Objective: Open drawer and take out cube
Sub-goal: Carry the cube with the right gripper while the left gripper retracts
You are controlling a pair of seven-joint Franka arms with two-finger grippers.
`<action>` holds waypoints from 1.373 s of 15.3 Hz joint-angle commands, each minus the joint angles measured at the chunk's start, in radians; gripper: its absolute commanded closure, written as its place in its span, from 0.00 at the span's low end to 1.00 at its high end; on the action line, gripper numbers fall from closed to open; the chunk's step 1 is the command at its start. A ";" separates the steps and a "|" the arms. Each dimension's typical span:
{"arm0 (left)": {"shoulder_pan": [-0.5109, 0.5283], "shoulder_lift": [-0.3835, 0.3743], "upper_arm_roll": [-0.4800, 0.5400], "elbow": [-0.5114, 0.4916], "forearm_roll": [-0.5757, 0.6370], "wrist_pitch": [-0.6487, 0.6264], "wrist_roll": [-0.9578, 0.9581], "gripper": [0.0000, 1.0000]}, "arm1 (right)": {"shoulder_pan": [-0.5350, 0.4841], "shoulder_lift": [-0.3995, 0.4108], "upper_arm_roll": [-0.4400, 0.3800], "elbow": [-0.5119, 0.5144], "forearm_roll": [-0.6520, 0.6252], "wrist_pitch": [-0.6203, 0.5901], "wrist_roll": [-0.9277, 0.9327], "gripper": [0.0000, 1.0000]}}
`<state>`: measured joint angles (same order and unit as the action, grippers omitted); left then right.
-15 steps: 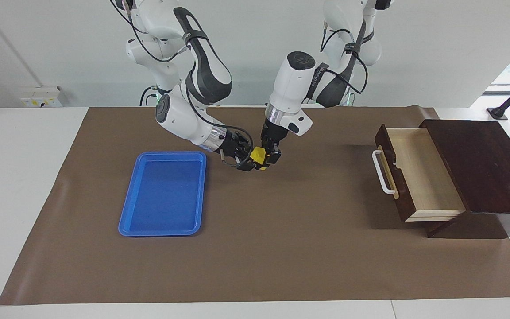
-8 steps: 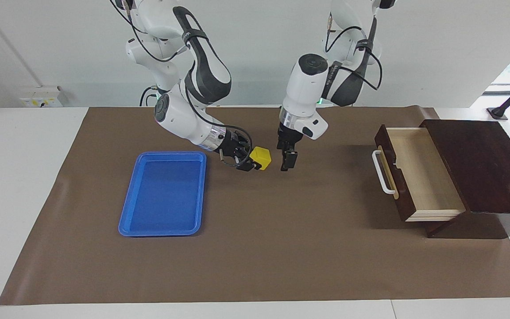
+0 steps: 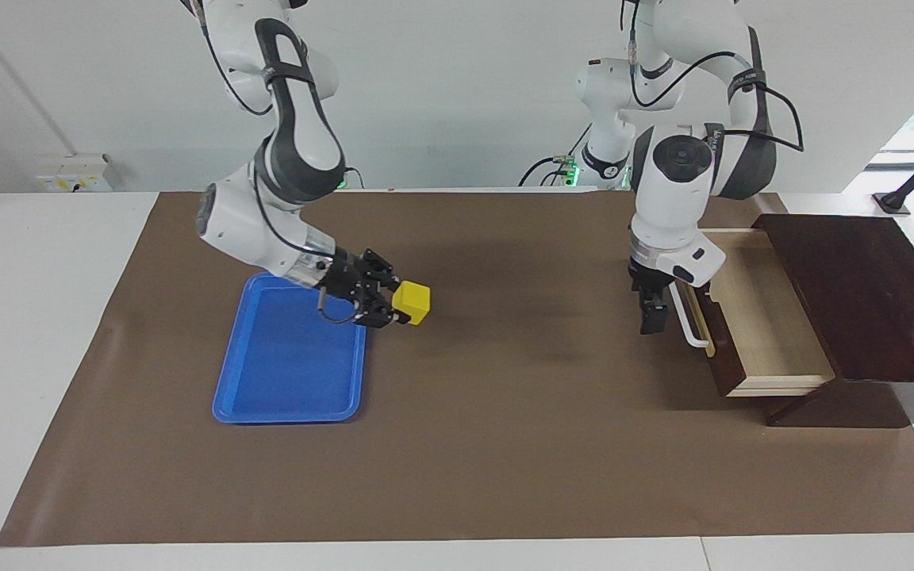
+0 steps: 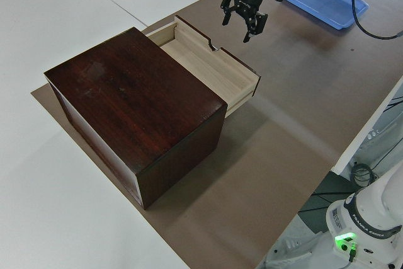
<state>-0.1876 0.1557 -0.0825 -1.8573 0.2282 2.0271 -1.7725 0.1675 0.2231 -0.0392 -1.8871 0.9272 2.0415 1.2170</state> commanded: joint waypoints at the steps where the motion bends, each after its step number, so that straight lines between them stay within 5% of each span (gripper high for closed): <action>1: 0.088 -0.025 -0.013 -0.028 0.030 0.001 0.105 0.00 | -0.133 0.013 0.009 0.002 0.024 -0.091 -0.100 1.00; 5: 0.216 -0.019 -0.013 -0.025 0.034 0.042 0.264 0.00 | -0.244 0.076 0.009 0.006 0.025 -0.193 -0.209 1.00; 12: 0.344 -0.013 -0.013 -0.017 0.095 0.099 0.444 0.00 | -0.278 0.122 0.007 -0.075 0.027 -0.242 -0.351 1.00; 17: 0.332 -0.016 -0.022 0.009 0.088 0.056 0.461 0.00 | -0.264 0.099 0.007 -0.184 0.065 -0.205 -0.441 1.00; 21: 0.269 -0.048 -0.042 0.107 -0.010 -0.128 0.578 0.00 | -0.255 0.088 0.007 -0.225 0.068 -0.169 -0.473 1.00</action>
<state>0.1208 0.1422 -0.1257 -1.7959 0.2753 2.0072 -1.2817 -0.0873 0.3514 -0.0390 -2.0533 0.9634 1.8345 0.7876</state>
